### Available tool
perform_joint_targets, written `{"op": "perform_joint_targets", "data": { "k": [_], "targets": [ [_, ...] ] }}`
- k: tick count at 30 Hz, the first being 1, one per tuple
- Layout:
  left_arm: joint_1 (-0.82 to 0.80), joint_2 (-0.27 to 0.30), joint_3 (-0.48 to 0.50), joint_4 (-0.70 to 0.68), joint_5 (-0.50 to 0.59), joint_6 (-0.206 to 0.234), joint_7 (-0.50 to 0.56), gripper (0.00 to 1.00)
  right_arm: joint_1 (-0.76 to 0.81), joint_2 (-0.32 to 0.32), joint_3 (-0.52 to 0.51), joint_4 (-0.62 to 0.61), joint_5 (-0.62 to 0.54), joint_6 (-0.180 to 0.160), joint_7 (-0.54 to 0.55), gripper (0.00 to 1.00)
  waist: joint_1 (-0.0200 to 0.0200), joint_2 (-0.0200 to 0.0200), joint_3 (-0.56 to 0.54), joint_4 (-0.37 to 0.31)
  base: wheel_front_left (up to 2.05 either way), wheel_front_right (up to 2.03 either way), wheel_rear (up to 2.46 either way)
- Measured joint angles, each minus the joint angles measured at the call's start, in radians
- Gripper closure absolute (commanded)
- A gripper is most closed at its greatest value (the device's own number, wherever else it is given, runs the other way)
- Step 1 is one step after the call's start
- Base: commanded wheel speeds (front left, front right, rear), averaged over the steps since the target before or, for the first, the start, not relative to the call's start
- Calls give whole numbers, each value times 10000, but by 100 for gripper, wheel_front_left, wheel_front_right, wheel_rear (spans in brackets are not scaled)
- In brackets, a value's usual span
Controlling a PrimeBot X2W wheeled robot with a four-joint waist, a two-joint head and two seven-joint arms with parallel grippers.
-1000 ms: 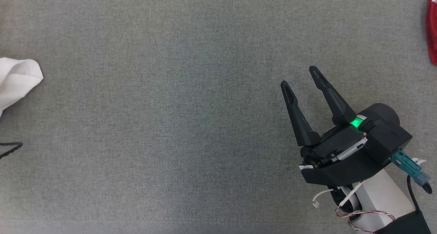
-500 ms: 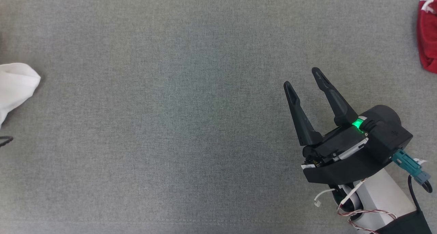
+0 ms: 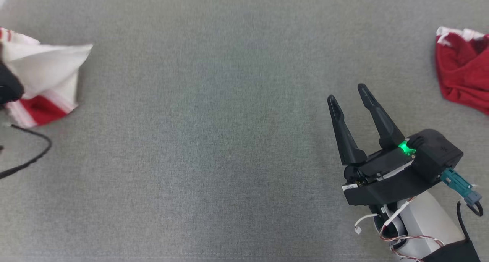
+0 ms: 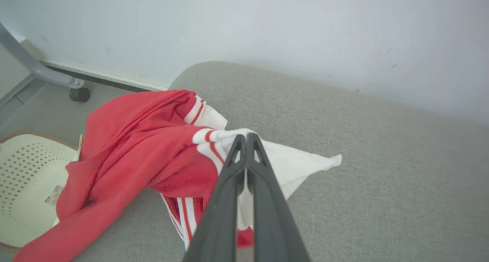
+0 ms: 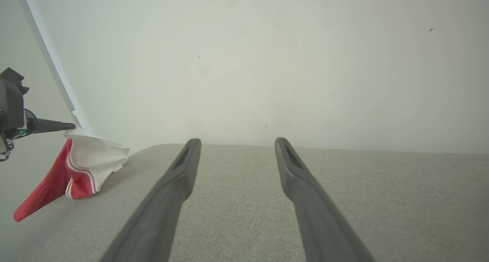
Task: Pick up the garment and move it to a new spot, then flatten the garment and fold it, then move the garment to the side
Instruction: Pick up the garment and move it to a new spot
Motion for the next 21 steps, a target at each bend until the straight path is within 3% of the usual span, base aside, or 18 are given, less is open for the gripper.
{"op": "perform_joint_targets", "data": {
  "k": [12, 21],
  "targets": [
    [541, -1095, -1507, -2023, 313, -146, -646, 100, 921, 56, -497, 196, 249, 0, 0, 0, -1, 0, -1529, -514, 0, 0, 0],
    [919, -1870, -2546, -4447, -869, -146, -554, 100, 1465, 27, -909, -90, 249, 0, 0, 0, -1, 0, -2156, -1371, 0, 0, 0]
  ]
}}
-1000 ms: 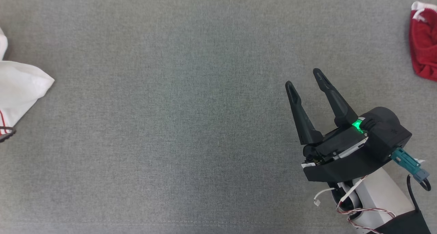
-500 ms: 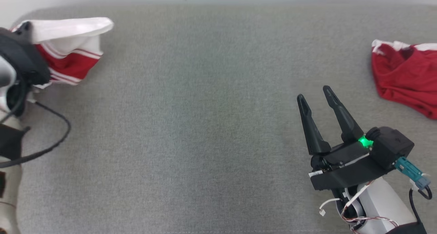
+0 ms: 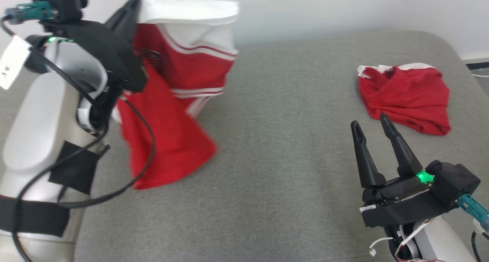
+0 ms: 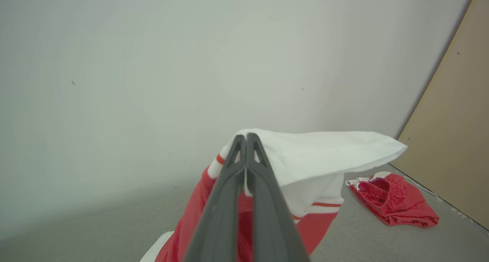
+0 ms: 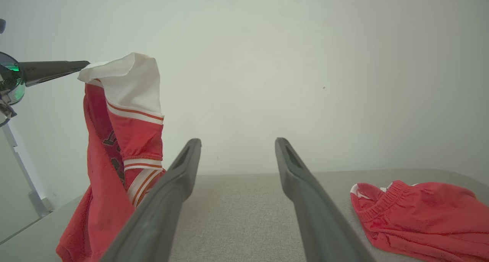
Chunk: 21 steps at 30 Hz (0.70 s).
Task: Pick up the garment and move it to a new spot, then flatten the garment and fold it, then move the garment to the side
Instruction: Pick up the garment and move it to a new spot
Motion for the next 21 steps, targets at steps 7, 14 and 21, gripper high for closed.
{"op": "perform_joint_targets", "data": {
  "k": [7, 14, 21],
  "targets": [
    [812, -788, -456, -1151, -650, -2, 40, 100, 246, -12, -188, -334, -8, 0, 0, 0, 1, 0, -171, -672, 0, 0, 0],
    [2302, -2180, -984, -930, -1045, -2, -330, 100, 440, -19, -376, -600, -19, 0, 0, 0, 2, 0, 26, -1117, 0, 0, 0],
    [3284, -1946, -1804, 50, -1053, 159, -943, 94, 437, -23, -479, -671, -96, 2, 0, 0, 2, 1, 393, -1235, 0, 0, 0]
  ]
}}
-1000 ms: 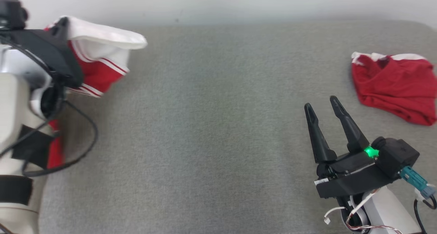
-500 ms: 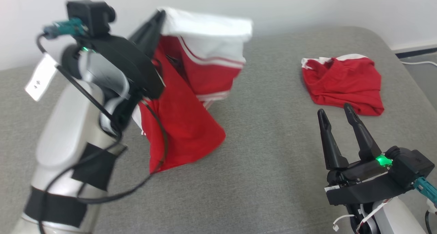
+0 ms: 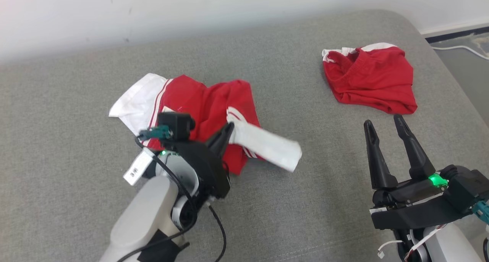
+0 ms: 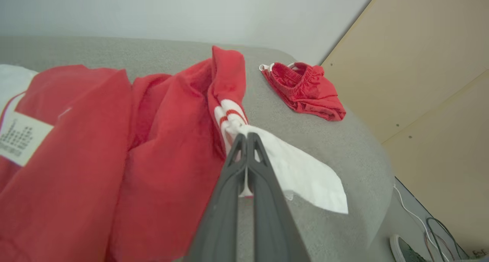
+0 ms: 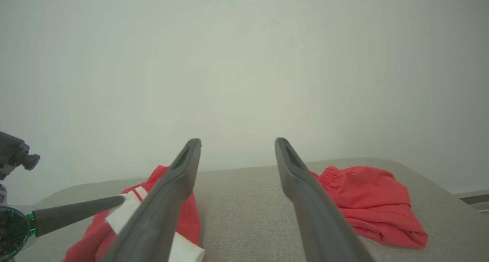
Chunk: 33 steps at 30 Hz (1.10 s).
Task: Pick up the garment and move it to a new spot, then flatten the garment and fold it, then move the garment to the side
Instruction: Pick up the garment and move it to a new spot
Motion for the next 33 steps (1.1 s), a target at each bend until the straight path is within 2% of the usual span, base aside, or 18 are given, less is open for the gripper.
{"op": "perform_joint_targets", "data": {
  "k": [1, 2, 10, 16, 20, 27, 33],
  "targets": [
    [68, 4, -113, 165, -4, 0, -35, 71, -3, -2, -19, -2, -4, 0, 0, 0, 0, 0, 53, -3, 0, 0, 0],
    [111, 6, -215, 282, -29, -2, -86, 2, -5, -2, -35, 0, -13, 0, 0, 0, 0, 1, 102, -4, 0, 0, 0],
    [118, 88, -1473, -171, -1325, -77, -886, 0, -53, -6, -86, 115, -90, 0, 0, 0, 0, 1, 333, 136, 0, 0, 0],
    [119, 94, -1576, -775, -1486, -84, -1639, 0, -26, -73, -255, 234, -92, 0, 0, 0, 0, 1, 275, 380, 0, 0, 0],
    [335, 132, -1400, -1101, -1179, -86, -2234, 0, 153, -90, -207, 303, -92, 0, 0, 0, 0, 1, 164, 646, 0, 0, 0],
    [1510, 1089, -1218, -1716, -581, -40, -3200, 0, 290, -130, -90, 385, -71, 4, 0, 0, 0, 1, 9, 944, 0, 0, 0],
    [2447, 1551, -976, -2150, -155, 464, -3607, 0, 447, -130, 119, 453, 35, 8, 0, 0, 0, 1, -116, 1063, 0, 0, 0]
  ]
}}
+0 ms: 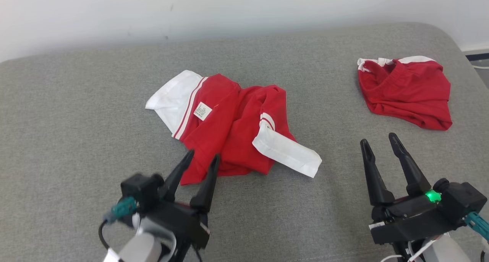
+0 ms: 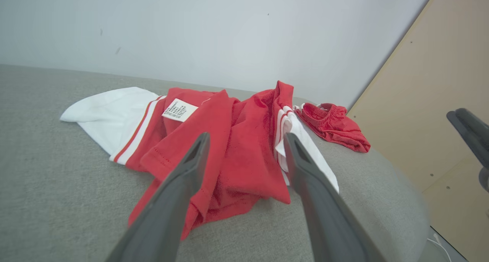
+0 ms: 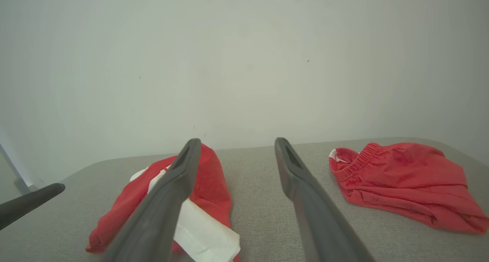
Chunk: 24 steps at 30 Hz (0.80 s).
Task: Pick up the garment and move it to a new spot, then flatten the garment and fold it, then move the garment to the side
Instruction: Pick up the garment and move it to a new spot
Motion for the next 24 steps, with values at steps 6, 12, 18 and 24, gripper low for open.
{"op": "perform_joint_targets", "data": {
  "k": [6, 12, 18, 24],
  "targets": [
    [792, 4, 13, -288, 353, 485, -102, 0, 325, -127, -88, 10, 155, 0, 0, 0, 0, 0, -45, 168, 0, 0, 0],
    [1232, 107, 134, -614, 763, 871, -178, 0, 329, -211, 40, 213, 251, 0, 0, 0, 0, 0, -51, 260, 0, 0, 0],
    [1272, 100, 192, -945, 918, 1035, -186, 0, 329, -224, 198, 441, 332, 0, 0, 0, 0, 0, -62, 283, 0, 0, 0],
    [1471, 153, 299, -1214, 1258, 1129, -188, 0, 309, -209, 387, 941, 428, 0, 2, 0, 0, 0, -66, 280, 0, 0, 0]
  ]
}}
